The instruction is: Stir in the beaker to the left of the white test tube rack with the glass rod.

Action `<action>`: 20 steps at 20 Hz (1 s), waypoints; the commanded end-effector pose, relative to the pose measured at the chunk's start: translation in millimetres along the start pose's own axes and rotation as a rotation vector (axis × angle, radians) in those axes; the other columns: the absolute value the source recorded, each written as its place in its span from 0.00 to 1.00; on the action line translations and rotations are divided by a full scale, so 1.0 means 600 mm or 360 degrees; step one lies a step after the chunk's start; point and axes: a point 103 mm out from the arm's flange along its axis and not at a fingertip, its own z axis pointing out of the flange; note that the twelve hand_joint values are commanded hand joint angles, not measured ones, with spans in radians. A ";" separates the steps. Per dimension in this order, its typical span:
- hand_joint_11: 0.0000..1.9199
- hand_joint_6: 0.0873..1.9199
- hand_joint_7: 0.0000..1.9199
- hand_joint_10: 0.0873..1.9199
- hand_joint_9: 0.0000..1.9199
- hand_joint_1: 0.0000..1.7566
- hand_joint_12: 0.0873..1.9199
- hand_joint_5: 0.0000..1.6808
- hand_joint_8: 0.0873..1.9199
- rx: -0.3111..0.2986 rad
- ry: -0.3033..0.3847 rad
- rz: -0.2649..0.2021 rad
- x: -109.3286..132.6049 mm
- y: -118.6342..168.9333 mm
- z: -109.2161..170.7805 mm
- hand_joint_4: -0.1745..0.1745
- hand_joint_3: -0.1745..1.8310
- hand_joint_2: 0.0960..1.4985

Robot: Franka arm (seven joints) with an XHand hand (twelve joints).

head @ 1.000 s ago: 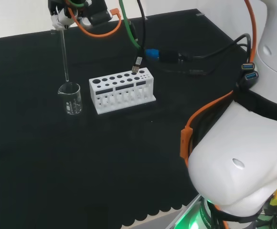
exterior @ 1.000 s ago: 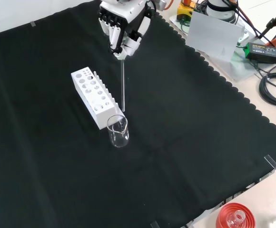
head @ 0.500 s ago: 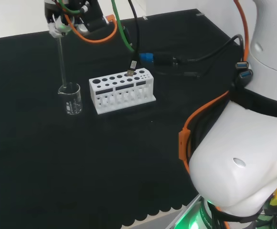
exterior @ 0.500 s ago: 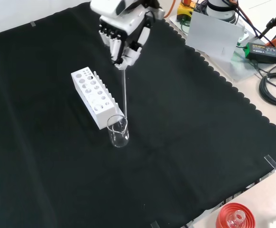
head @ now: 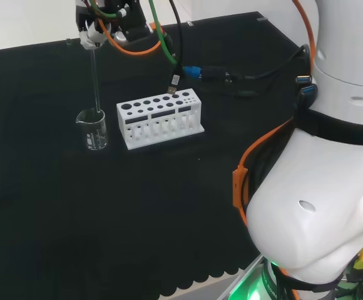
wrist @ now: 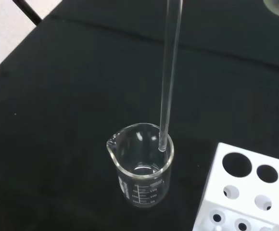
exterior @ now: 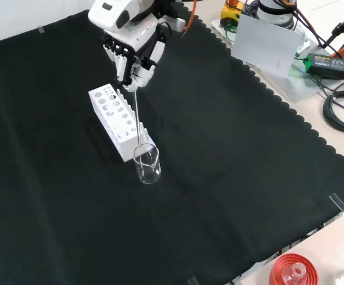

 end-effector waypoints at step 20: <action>0.85 0.50 0.81 0.12 0.93 0.67 0.26 0.59 0.28 0.0161 -0.0016 -0.0033 0.026 0.048 0.135 0.00 0.00 0.78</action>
